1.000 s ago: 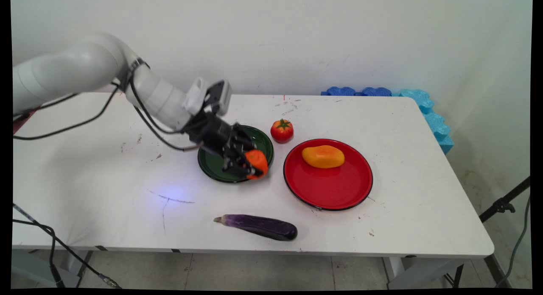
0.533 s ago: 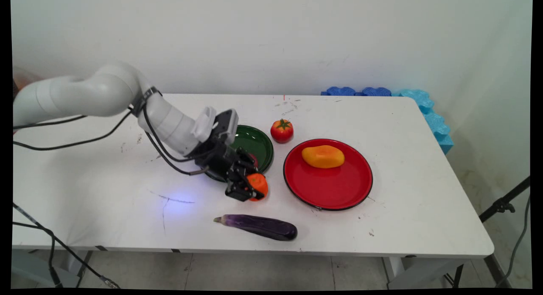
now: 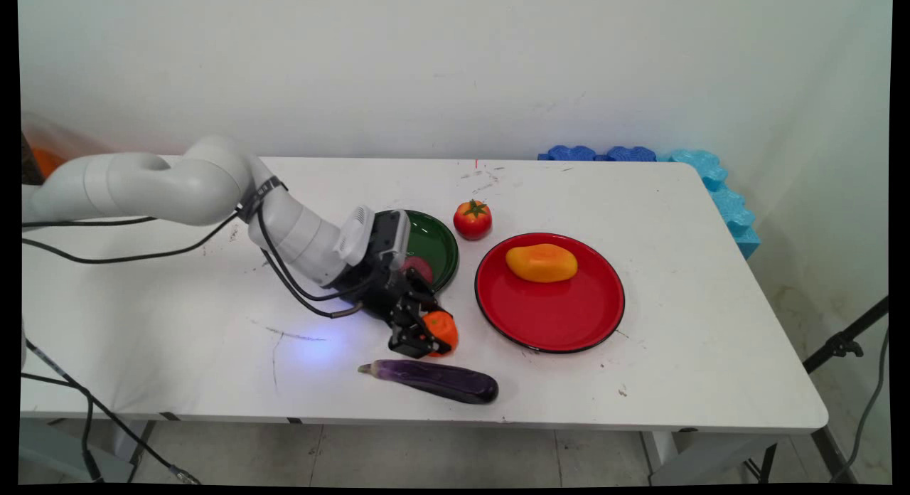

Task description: Place the picked object on the table

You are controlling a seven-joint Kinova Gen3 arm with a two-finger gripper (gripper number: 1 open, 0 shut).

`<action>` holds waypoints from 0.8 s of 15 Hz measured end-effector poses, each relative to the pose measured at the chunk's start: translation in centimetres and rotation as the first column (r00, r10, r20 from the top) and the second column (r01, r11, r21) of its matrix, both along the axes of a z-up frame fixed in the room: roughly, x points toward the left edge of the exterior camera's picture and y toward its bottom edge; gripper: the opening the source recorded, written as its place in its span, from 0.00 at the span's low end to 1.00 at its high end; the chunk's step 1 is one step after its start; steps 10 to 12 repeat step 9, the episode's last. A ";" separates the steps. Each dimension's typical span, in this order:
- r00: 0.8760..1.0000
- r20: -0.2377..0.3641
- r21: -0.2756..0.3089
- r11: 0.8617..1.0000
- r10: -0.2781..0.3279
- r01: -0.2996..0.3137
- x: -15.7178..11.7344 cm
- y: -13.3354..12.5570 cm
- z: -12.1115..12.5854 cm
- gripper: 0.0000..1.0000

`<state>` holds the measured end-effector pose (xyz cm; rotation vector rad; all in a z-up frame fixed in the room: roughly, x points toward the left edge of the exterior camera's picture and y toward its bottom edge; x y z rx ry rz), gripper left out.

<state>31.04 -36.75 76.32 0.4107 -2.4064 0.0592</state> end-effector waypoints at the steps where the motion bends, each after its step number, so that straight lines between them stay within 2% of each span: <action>1: 1.000 -0.005 -0.006 1.000 -0.001 0.001 -0.2 0.0 -0.3 0.00; 6: 1.000 -0.030 -0.036 0.999 -0.007 0.006 -0.9 0.0 -1.0 0.00; 7: 0.999 -0.035 -0.041 0.999 -0.008 0.007 -1.0 0.1 -1.1 1.00; 12: 0.999 -0.045 -0.053 0.999 -0.014 0.012 -1.2 0.2 -1.2 1.00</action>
